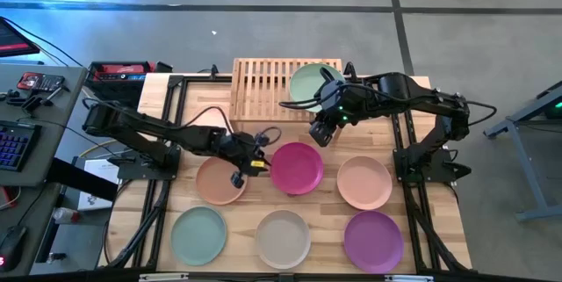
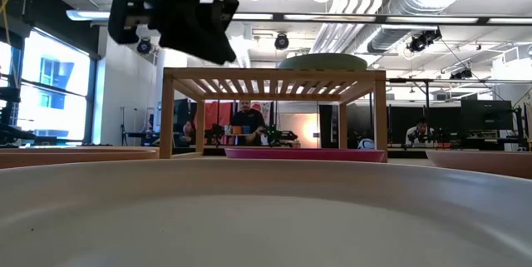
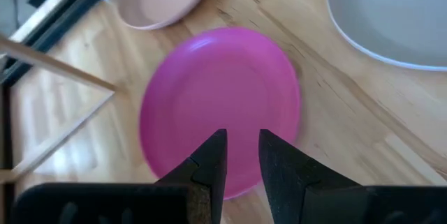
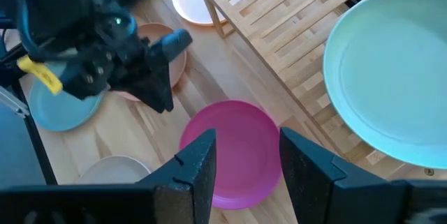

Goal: Place and stack plates onto a shelf
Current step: Stack the pink plate on top of the green plate on the shelf

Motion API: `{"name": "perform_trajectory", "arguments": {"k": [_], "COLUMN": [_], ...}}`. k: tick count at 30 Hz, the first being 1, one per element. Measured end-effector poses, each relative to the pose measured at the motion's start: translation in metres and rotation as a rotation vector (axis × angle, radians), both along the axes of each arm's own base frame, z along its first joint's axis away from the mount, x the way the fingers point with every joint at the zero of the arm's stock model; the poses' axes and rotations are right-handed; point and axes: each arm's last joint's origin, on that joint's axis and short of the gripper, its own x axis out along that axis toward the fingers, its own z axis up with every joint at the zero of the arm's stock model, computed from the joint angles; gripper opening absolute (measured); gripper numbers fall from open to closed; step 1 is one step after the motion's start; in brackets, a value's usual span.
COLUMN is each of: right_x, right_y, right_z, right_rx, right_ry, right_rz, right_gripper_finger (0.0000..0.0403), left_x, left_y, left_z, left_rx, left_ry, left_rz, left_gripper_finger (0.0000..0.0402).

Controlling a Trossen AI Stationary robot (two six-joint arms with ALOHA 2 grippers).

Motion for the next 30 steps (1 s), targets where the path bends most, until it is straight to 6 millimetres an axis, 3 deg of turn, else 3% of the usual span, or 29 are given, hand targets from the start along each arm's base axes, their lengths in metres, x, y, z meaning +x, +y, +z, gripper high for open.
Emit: {"name": "perform_trajectory", "arguments": {"k": [12,30], "right_x": [0.000,0.000], "right_y": [0.000,0.000], "right_z": [0.000,0.000], "right_rx": [0.003,0.004], "right_ry": [0.000,0.000], "right_rz": [-0.004,-0.006], "right_gripper_finger": [0.0133,0.0133], "left_x": [0.018,0.029], "left_y": [-0.011,-0.012], "left_z": [-0.035,-0.071], "left_rx": [0.012,0.051], "left_ry": [0.067,0.165], "left_rz": [-0.032,-0.062], "left_gripper_finger": [0.0074,0.0074]}}
